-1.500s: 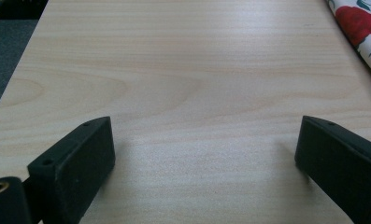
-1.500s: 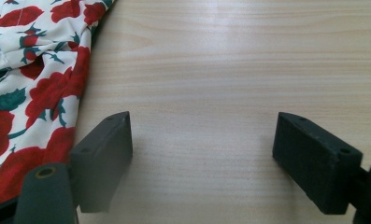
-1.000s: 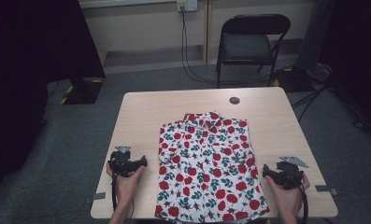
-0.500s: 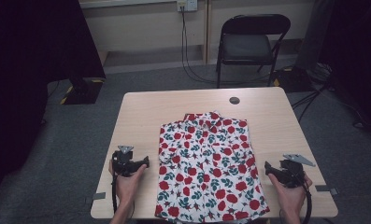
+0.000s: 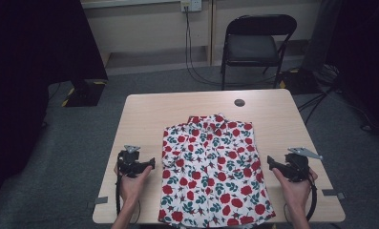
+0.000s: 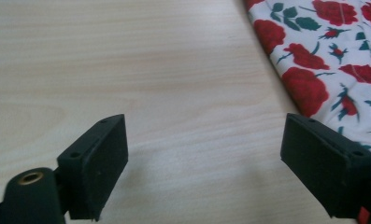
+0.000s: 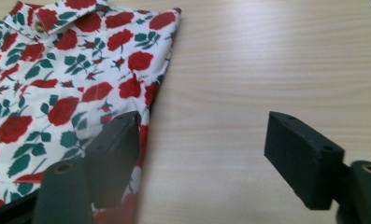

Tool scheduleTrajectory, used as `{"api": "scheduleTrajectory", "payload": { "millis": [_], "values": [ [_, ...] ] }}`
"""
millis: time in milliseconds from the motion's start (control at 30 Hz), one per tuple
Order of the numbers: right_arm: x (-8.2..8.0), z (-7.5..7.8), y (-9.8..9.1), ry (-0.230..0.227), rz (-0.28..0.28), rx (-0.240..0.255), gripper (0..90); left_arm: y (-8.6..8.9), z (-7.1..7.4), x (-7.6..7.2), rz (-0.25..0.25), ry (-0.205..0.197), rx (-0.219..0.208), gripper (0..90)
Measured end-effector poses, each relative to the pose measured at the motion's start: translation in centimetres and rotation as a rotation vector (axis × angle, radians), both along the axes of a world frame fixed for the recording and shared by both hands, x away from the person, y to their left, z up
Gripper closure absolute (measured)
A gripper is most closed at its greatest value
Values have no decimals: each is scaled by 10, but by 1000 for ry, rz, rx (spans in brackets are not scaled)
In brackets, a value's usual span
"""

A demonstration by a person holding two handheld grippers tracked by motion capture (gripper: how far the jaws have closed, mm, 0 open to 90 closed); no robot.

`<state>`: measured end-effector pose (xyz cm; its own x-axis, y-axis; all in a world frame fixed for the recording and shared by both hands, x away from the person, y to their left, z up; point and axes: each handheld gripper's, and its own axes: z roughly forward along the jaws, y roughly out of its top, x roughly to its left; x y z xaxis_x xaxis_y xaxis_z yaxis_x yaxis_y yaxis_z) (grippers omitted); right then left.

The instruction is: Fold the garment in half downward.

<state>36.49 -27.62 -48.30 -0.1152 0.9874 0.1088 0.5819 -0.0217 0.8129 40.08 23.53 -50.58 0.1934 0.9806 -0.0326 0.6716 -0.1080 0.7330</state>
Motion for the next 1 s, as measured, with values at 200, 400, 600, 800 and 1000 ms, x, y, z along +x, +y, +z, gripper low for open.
{"api": "scheduleTrajectory", "payload": {
  "millis": [200, 400, 600, 800, 1000],
  "values": [
    [10, 7, 4, -11, 24, 4, 285, -14, 14, 10, -54, -1, 1, 175],
    [18, 11, 6, -21, 41, 27, 302, -29, 27, 19, -121, -22, -30, 154],
    [23, 22, 4, -41, 56, 50, 296, -41, 41, 25, -126, -48, -9, 175],
    [33, 34, 1, -32, 61, 53, 312, -48, 44, 34, -104, -66, -7, 210],
    [47, 44, -2, -22, 70, 61, 282, -51, 56, 44, -92, -87, -14, 222]
  ]
}}
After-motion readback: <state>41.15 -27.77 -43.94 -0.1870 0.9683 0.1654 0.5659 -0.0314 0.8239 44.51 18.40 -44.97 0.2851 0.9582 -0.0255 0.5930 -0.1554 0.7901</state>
